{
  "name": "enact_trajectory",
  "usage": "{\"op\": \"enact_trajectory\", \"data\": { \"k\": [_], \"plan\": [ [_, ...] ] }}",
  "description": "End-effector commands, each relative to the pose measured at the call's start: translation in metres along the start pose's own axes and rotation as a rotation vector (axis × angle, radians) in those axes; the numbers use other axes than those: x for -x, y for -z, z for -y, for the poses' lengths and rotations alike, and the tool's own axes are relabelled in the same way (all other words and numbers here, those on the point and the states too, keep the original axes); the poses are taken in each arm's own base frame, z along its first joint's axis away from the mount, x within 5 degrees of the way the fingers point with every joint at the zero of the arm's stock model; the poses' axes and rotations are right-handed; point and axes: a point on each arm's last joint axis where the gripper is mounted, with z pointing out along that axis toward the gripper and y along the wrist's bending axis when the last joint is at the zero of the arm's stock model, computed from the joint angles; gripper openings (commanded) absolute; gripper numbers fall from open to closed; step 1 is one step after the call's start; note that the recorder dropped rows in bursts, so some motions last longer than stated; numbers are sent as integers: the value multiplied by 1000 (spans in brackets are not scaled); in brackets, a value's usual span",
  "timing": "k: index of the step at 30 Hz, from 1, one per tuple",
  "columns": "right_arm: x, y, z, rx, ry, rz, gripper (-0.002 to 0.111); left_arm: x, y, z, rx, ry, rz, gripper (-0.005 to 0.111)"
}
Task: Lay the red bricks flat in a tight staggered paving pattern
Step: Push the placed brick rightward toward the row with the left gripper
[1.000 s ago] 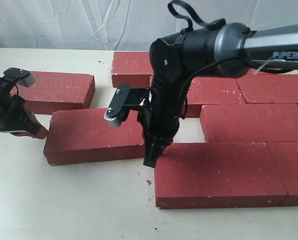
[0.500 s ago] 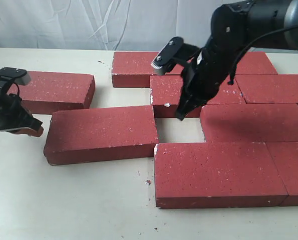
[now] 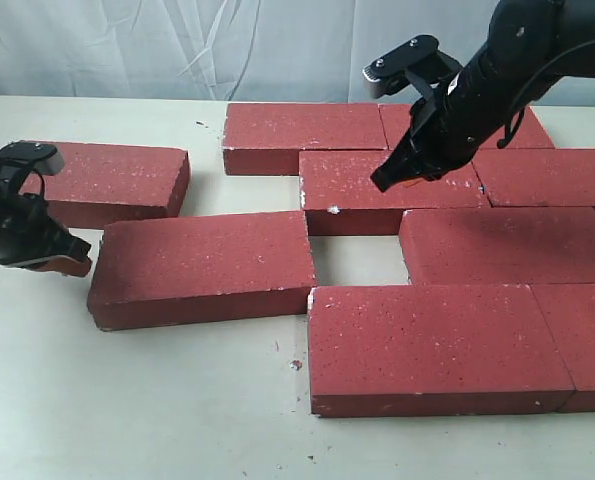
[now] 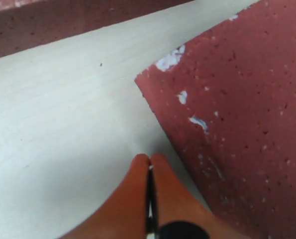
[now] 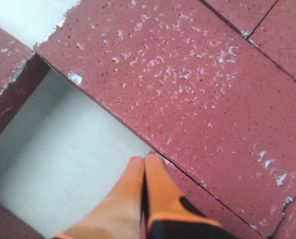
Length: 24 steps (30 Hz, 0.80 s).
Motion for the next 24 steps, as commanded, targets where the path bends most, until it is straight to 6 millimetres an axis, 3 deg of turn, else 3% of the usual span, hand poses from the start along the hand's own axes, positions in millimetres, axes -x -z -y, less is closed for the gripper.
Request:
{"op": "enact_trajectory", "data": {
  "k": [1, 8, 24],
  "plan": [
    [2, 3, 1, -4, -25, 36, -1, 6, -8, 11, 14, -37, 7, 0],
    [2, 2, 1, -3, -31, 43, -1, 15, -16, 24, 65, -80, 41, 0],
    [3, 3, 1, 2, -43, 53, -1, 16, -16, 25, 56, -57, 55, 0]
  ]
}}
